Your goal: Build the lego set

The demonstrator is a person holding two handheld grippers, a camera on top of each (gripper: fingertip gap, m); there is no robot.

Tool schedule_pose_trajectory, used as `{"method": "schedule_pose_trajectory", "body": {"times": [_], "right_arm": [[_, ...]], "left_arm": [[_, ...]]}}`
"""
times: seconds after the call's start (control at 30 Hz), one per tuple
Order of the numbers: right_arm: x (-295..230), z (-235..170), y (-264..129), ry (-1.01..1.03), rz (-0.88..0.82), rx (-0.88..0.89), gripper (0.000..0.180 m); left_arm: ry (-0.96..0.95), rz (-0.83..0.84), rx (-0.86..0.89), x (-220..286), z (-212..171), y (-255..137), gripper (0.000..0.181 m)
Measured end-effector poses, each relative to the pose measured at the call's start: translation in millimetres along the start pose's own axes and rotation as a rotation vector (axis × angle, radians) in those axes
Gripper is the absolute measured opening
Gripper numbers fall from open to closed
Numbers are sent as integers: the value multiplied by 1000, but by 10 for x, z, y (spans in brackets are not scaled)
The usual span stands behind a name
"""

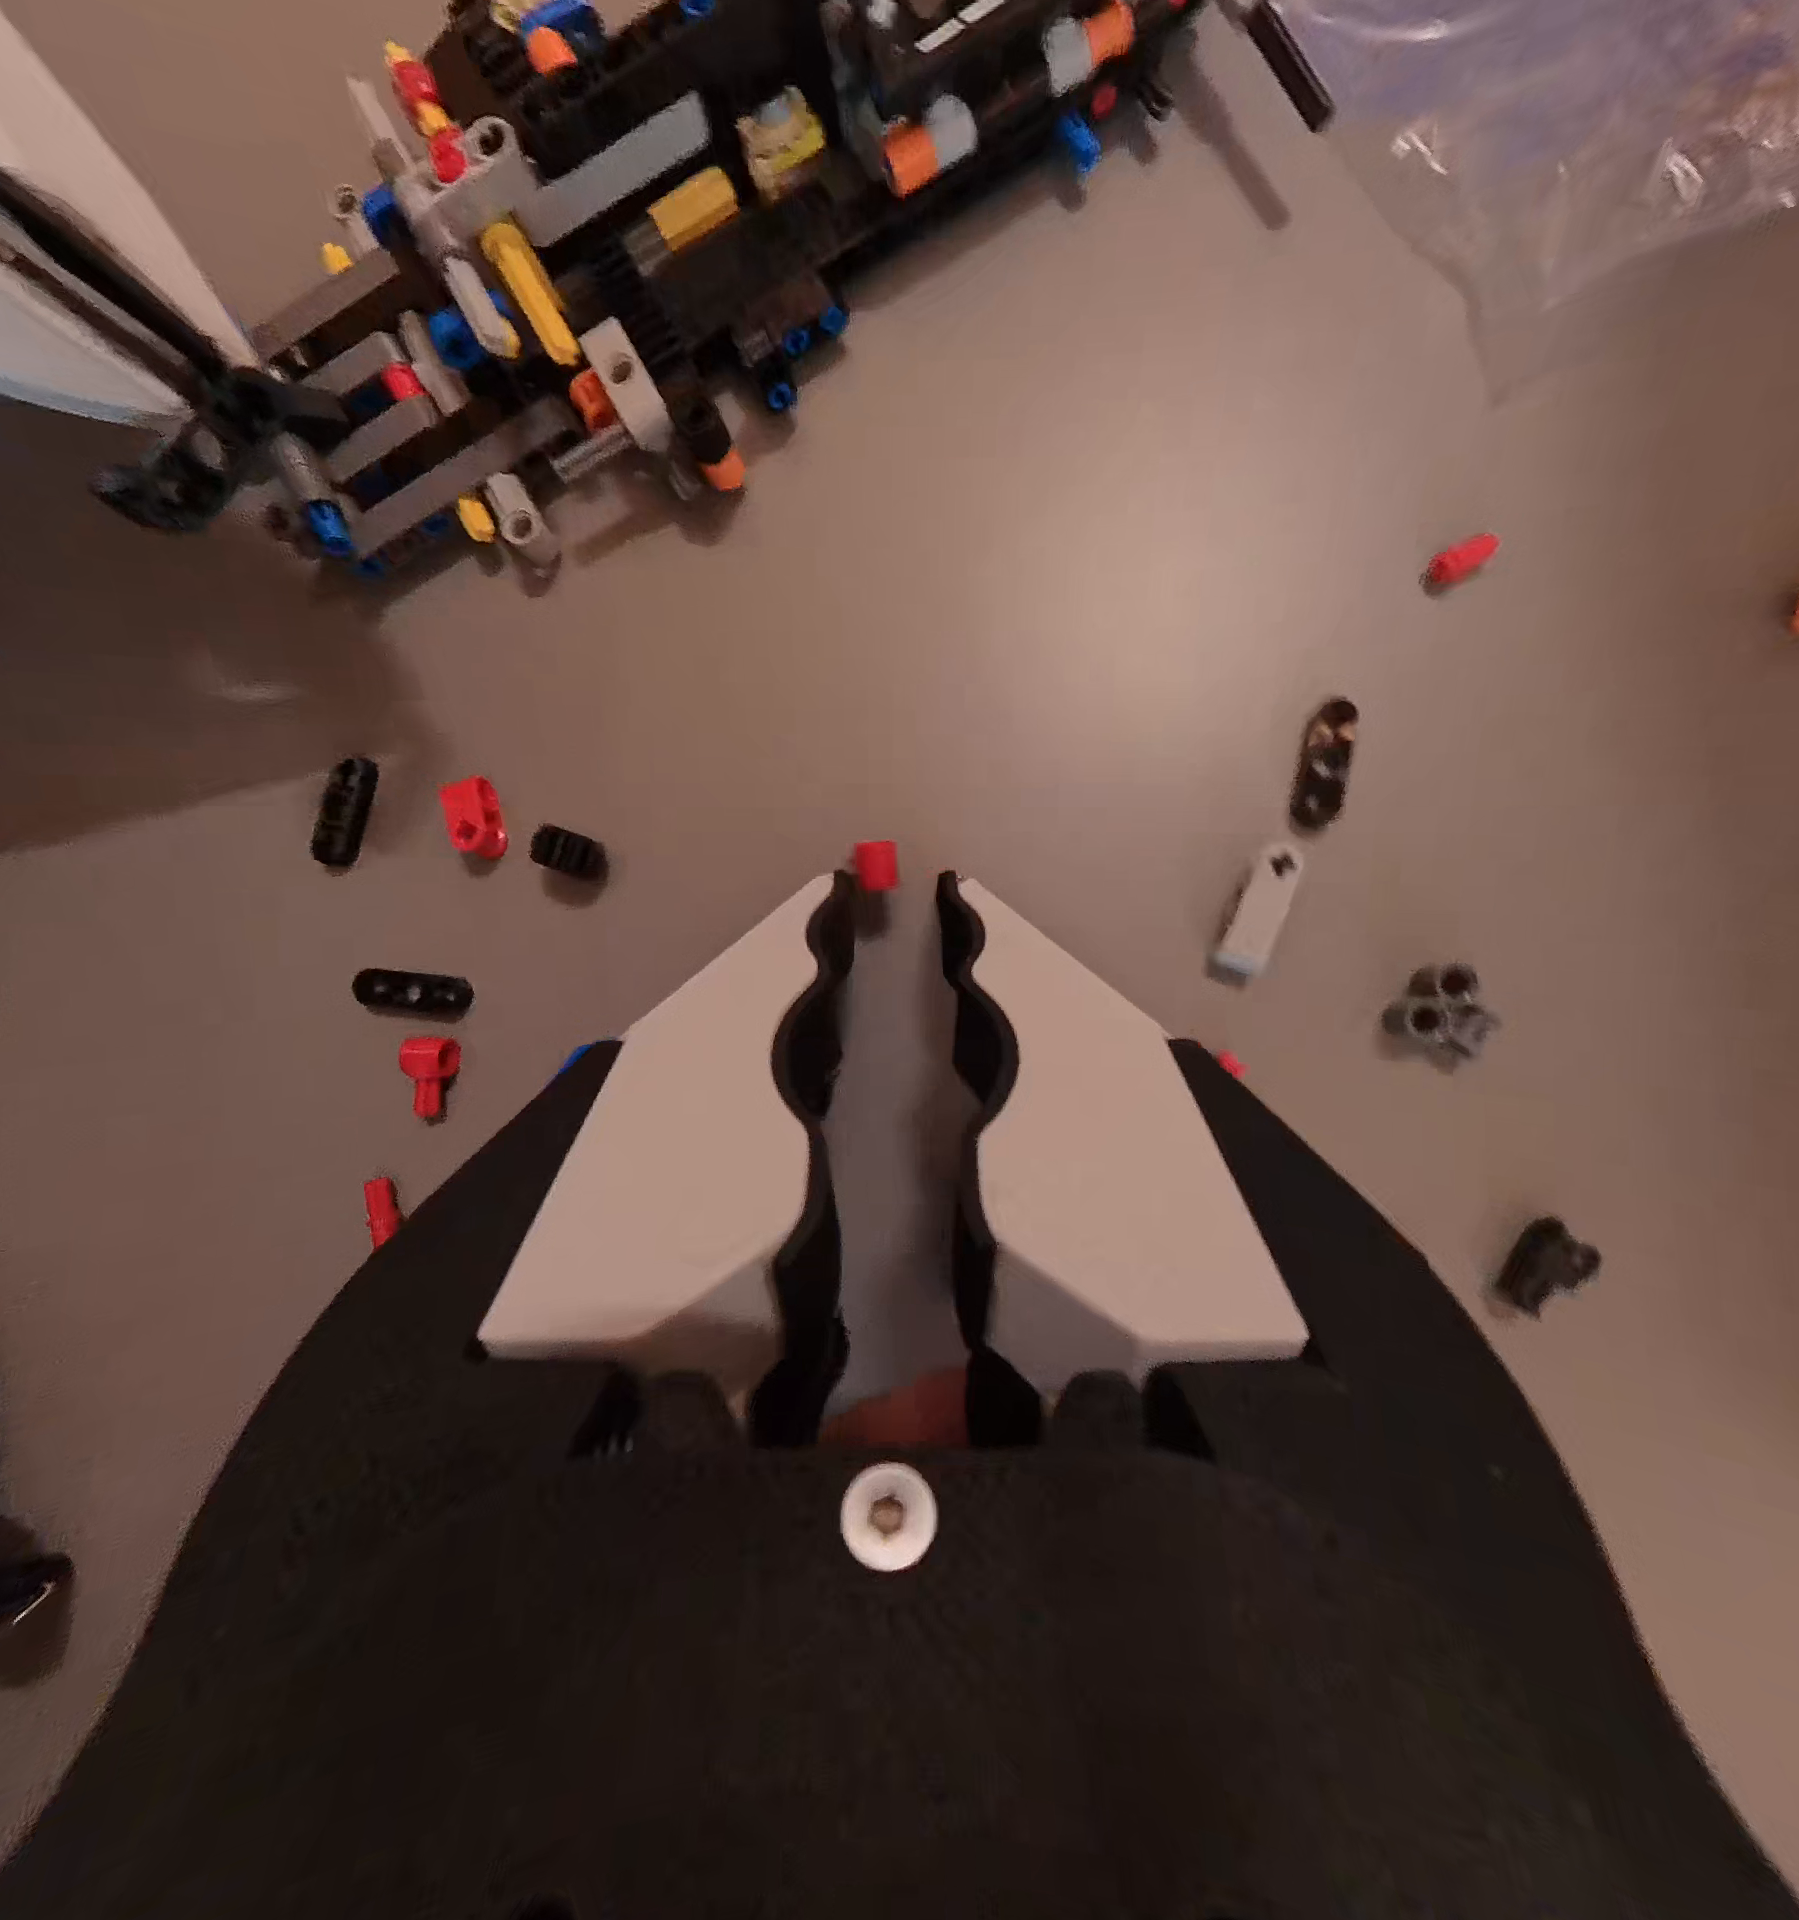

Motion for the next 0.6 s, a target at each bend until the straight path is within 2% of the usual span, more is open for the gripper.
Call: {"method": "schedule_pose_trajectory", "body": {"times": [0.43, 0.6], "right_arm": [[-135, 273, 58, -156, 14, 71, 19], [-165, 402, 135, -149, 101, 61, 15]], "left_arm": [[-15, -17, 9, -71, -11, 31, 1], [-13, -5, 17, -108, 12, 2, 0]]}}
Point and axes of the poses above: each gripper's, where its closed fingertips meet, y out along the fingers, z out of its top, x = y × z across the jaws, the point moved 2 cm from there along -y, back along the fingers, and after that the axes turned 7 degrees about -y, right-handed, at the moved point
